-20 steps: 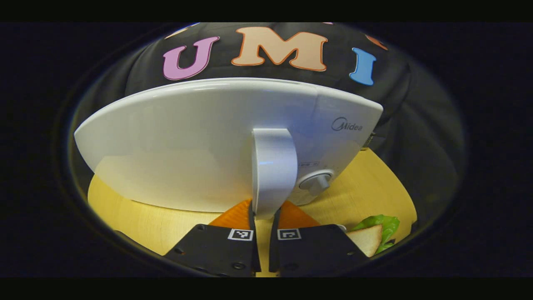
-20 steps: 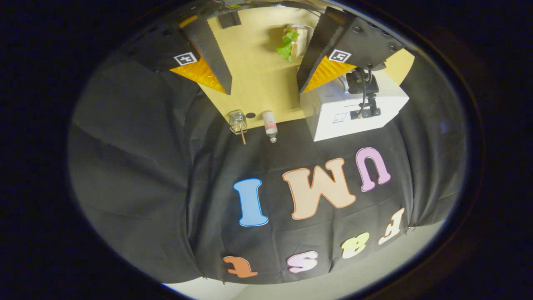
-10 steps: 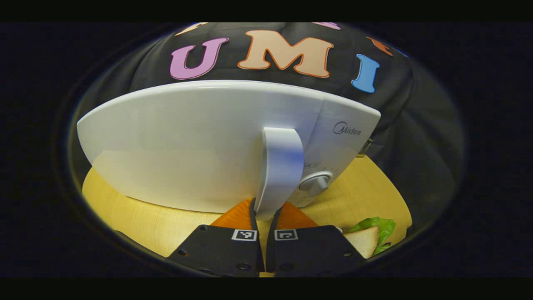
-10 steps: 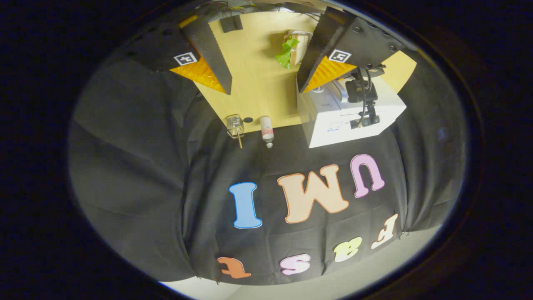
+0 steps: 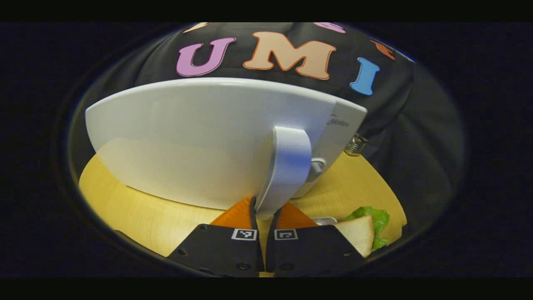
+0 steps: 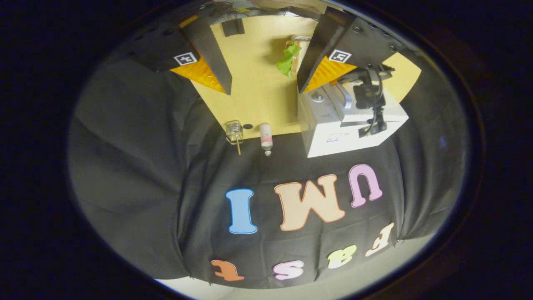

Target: Open the microwave oven with the left hand, put the food in, and close the microwave oven.

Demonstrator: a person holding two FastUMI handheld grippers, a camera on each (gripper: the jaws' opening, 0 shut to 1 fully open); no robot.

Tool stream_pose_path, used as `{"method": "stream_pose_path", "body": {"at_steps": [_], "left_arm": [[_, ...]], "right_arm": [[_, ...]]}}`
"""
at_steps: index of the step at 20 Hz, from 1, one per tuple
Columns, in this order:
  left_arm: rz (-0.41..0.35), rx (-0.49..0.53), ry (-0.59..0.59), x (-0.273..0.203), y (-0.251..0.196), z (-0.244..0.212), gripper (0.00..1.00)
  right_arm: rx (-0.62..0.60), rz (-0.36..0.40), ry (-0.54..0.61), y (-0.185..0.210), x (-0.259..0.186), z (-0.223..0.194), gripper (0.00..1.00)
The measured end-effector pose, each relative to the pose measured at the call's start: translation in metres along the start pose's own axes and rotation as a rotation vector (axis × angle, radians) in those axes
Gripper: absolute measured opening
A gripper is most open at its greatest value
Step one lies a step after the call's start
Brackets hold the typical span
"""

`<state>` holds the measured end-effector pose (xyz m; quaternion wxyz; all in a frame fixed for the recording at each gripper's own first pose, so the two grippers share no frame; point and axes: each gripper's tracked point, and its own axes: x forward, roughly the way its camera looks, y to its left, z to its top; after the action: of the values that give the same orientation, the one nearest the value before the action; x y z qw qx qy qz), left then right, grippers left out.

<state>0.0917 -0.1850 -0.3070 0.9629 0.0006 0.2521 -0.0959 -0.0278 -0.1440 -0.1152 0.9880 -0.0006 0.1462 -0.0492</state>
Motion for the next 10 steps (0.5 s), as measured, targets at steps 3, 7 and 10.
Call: {"method": "stream_pose_path", "body": {"at_steps": [3,7,10], "left_arm": [[-0.026,0.022,0.001,-0.029,0.004,-0.019,0.02],[-0.036,0.032,0.013,-0.057,0.012,-0.037,0.08],[-0.033,0.025,0.014,-0.075,0.020,-0.045,0.15]], "right_arm": [[0.007,0.057,0.010,0.019,0.009,-0.005,0.92],[-0.034,0.109,0.014,0.037,0.010,-0.009,0.98],[-0.047,0.128,0.032,0.047,0.002,-0.022,0.98]]}}
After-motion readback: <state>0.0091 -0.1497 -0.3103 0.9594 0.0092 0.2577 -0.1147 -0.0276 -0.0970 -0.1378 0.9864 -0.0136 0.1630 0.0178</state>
